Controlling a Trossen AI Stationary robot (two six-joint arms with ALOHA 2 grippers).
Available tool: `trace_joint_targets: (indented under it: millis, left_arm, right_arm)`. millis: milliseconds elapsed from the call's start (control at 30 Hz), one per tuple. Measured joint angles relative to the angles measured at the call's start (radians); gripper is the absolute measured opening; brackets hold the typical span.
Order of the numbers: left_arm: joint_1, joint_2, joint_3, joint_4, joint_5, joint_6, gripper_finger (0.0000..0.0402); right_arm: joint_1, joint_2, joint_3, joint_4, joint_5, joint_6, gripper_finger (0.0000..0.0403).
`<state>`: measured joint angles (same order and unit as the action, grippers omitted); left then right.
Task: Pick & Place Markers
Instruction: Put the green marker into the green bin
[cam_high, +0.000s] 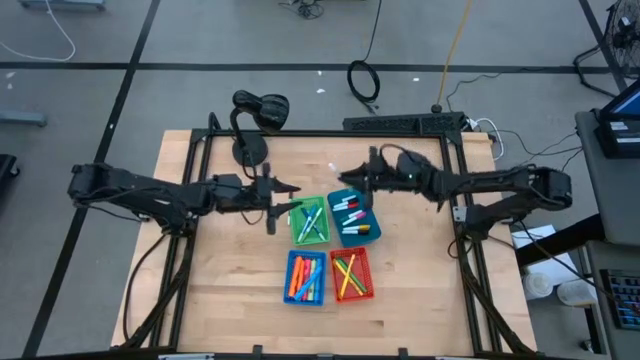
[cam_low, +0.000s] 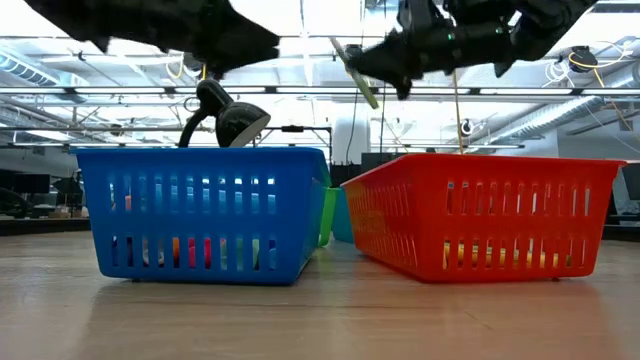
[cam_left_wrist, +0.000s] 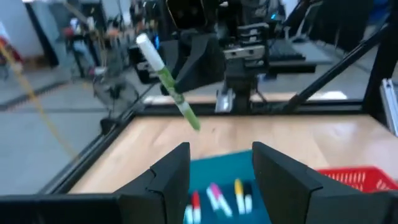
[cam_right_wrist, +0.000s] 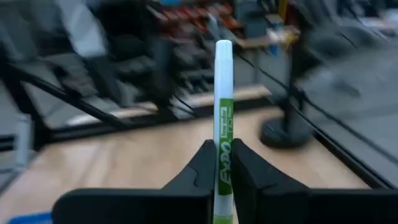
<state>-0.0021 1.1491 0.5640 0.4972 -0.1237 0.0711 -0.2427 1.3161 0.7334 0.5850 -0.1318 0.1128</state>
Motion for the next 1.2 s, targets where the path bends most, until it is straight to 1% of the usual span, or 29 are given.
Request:
trace_joint_targets:
  millis: [100, 233, 367, 500, 667, 833, 1000, 1200]
  left_arm:
    - [0.0, 0.106, 0.0, 0.169, 0.039, 0.023, 0.0177]
    - [0.003, 0.224, 0.0, 0.379, 0.046, 0.025, 0.0177]
    - [0.004, 0.289, 0.006, 0.507, 0.072, 0.011, 0.0177]
    - [0.008, 0.309, 0.029, 0.496, 0.079, -0.028, 0.0177]
    - [0.008, 0.319, 0.034, 0.486, 0.153, -0.057, 0.0177]
    - [0.009, 0.318, 0.034, 0.501, 0.149, -0.1, 0.0177]
    - [0.008, 0.318, 0.039, 0.499, 0.15, -0.101, 0.0177]
    - [0.009, 0.318, 0.039, 0.5, 0.122, -0.099, 0.0177]
  right_arm:
    - [0.067, 0.057, 0.0, 0.131, 0.006, -0.011, 0.0014]
    - [0.13, 0.119, 0.0, 0.25, 0.007, -0.035, 0.0014]
    - [0.164, 0.157, 0.001, 0.286, 0.062, -0.05, 0.0014]
    - [0.176, 0.178, 0.002, 0.307, 0.082, -0.061, 0.0014]
    - [0.175, 0.177, 0.008, 0.343, 0.084, -0.073, 0.0014]
    - [0.184, 0.177, 0.028, 0.376, 0.08, -0.073, 0.0014]
    - [0.204, 0.193, 0.055, 0.373, 0.082, -0.076, 0.0014]
    - [0.239, 0.192, 0.064, 0.38, 0.084, -0.108, 0.0014]
